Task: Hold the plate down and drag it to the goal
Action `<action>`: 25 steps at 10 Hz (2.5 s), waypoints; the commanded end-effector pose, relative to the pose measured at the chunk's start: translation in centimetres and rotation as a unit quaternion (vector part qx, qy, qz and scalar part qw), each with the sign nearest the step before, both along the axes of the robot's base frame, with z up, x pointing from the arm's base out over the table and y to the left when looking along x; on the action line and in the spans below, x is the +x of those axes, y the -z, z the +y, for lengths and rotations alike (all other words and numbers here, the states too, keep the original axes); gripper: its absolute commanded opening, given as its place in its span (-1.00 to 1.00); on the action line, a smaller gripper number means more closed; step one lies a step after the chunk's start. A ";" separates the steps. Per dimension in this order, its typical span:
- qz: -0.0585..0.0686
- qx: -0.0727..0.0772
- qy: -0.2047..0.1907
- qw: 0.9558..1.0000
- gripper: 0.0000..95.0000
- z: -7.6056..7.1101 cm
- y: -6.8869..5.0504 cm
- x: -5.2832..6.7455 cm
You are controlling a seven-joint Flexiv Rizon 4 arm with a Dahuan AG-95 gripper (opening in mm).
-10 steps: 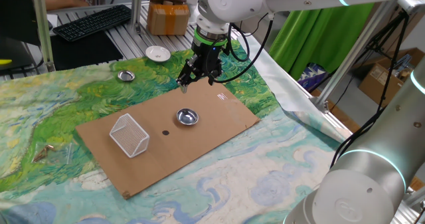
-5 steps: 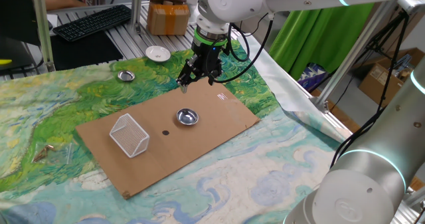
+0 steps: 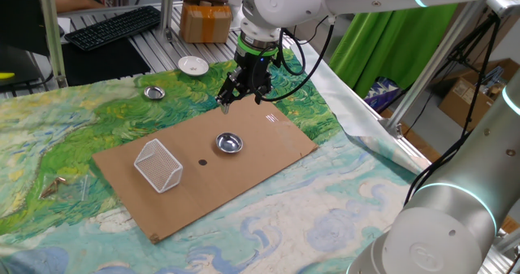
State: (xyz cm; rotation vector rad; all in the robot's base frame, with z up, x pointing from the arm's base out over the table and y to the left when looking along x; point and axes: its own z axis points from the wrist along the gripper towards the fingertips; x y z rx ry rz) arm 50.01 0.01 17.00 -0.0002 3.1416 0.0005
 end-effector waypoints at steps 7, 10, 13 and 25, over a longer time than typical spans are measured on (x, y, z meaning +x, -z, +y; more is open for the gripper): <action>-0.011 0.021 0.032 0.999 -0.60 0.0 0.1 0.0; -0.011 0.021 0.027 0.999 -0.60 0.0 0.1 0.0; -0.011 0.022 0.026 0.999 -0.60 0.1 0.1 0.0; -0.011 0.025 0.027 0.999 -0.60 0.2 0.1 -0.1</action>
